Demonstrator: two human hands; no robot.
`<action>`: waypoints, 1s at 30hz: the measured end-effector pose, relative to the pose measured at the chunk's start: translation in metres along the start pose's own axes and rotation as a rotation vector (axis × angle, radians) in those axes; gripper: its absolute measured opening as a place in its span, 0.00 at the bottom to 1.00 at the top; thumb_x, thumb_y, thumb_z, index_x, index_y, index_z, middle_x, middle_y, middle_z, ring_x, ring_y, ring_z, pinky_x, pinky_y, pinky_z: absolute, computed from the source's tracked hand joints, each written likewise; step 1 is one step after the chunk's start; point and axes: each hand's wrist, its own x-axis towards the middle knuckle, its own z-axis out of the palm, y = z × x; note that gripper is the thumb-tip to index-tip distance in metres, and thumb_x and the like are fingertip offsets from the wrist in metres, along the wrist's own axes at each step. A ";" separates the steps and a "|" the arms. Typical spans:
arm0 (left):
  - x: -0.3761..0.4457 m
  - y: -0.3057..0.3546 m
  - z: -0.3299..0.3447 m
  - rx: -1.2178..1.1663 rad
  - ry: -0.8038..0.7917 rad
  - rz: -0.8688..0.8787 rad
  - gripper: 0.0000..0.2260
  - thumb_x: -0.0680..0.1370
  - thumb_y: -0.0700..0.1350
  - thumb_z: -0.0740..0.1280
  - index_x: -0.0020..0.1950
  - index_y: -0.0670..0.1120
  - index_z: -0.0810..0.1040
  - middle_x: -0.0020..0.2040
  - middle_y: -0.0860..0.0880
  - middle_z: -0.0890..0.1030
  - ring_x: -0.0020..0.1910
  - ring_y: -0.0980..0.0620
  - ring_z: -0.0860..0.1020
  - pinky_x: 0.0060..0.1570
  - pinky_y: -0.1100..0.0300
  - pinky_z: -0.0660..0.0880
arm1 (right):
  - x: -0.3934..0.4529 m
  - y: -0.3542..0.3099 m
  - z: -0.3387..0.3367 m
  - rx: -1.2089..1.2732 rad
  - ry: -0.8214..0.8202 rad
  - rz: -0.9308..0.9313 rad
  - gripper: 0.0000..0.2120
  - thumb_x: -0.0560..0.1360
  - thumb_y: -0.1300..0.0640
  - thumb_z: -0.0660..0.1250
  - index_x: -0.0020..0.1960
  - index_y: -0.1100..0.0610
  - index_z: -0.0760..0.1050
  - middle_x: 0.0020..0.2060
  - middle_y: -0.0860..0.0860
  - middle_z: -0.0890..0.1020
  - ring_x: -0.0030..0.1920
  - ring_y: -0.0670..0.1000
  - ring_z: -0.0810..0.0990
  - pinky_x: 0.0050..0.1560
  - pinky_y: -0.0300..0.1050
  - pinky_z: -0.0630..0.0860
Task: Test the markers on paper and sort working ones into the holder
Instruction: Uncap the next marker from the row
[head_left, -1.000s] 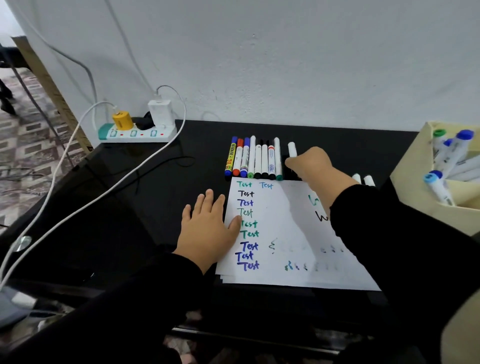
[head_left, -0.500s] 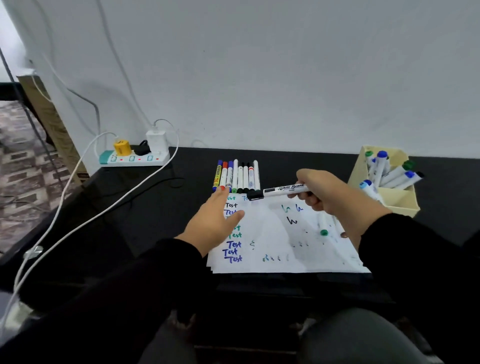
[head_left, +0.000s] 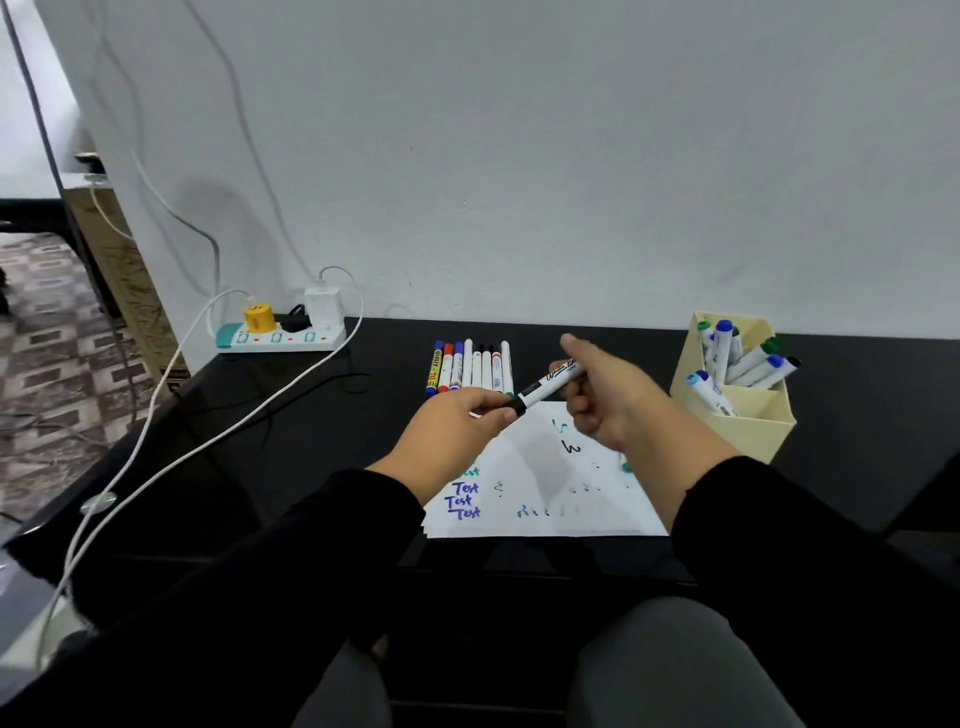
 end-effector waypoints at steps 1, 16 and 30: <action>-0.001 0.001 0.001 -0.004 0.009 0.001 0.12 0.78 0.48 0.66 0.60 0.49 0.78 0.40 0.58 0.76 0.37 0.59 0.74 0.34 0.67 0.70 | -0.003 0.005 0.006 -0.034 0.013 0.008 0.16 0.75 0.44 0.66 0.38 0.56 0.73 0.25 0.49 0.69 0.21 0.45 0.63 0.19 0.33 0.57; 0.002 0.008 -0.007 0.066 -0.182 -0.097 0.10 0.77 0.49 0.66 0.55 0.46 0.79 0.39 0.53 0.80 0.37 0.59 0.76 0.42 0.63 0.73 | -0.016 0.017 0.039 -0.064 0.124 -0.084 0.09 0.75 0.56 0.65 0.40 0.56 0.68 0.28 0.51 0.68 0.26 0.48 0.62 0.25 0.39 0.61; 0.006 0.015 -0.013 -0.273 -0.343 -0.234 0.08 0.79 0.48 0.63 0.47 0.45 0.79 0.36 0.51 0.80 0.40 0.55 0.80 0.54 0.60 0.74 | -0.010 0.005 0.040 -0.032 -0.006 -0.157 0.13 0.75 0.63 0.60 0.32 0.57 0.65 0.15 0.47 0.69 0.19 0.45 0.62 0.24 0.37 0.59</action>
